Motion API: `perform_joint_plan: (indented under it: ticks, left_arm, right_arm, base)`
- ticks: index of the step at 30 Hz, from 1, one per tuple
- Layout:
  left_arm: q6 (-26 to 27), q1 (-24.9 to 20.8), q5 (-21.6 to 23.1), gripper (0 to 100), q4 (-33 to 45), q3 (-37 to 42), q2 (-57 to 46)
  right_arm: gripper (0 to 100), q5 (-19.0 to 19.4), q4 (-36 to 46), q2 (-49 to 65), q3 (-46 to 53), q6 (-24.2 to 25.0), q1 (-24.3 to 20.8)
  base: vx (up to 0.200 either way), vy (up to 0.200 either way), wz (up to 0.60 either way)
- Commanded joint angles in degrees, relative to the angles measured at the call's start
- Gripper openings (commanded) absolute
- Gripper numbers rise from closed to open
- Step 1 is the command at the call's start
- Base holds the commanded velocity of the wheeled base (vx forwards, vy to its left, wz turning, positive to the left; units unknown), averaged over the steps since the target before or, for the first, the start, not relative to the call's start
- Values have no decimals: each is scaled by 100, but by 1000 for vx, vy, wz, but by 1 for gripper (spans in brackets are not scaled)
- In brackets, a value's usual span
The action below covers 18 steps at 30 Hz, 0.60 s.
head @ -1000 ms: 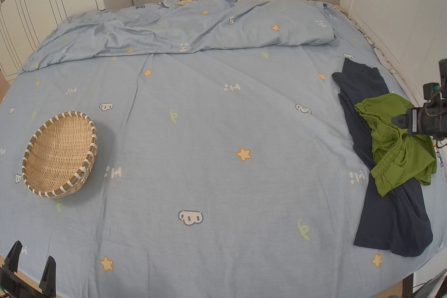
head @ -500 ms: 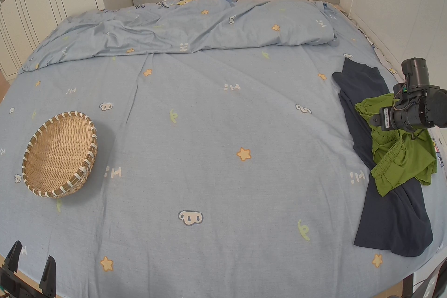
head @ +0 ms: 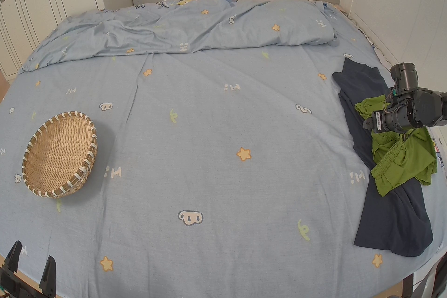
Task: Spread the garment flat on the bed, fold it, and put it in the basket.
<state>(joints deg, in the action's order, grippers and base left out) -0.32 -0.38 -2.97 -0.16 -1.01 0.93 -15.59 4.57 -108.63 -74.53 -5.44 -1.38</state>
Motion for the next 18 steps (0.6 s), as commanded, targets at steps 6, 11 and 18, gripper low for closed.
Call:
perform_joint_plan:
  ticks: [6,11,18]
  left_arm:
    - [-3,3,-1,100,-2,101,-93]
    - [-3,3,-1,100,-2,101,-93]
    - [5,3,-1,100,-2,101,-93]
  right_arm:
    - [100,-5,9,-299,-96,-1,6]
    - [0,-5,0,-369,-167,8,23]
    - [0,-5,-9,-378,-281,8,138]
  base:
    - [0,0,0]
    - [0,0,0]
    - [0,0,0]
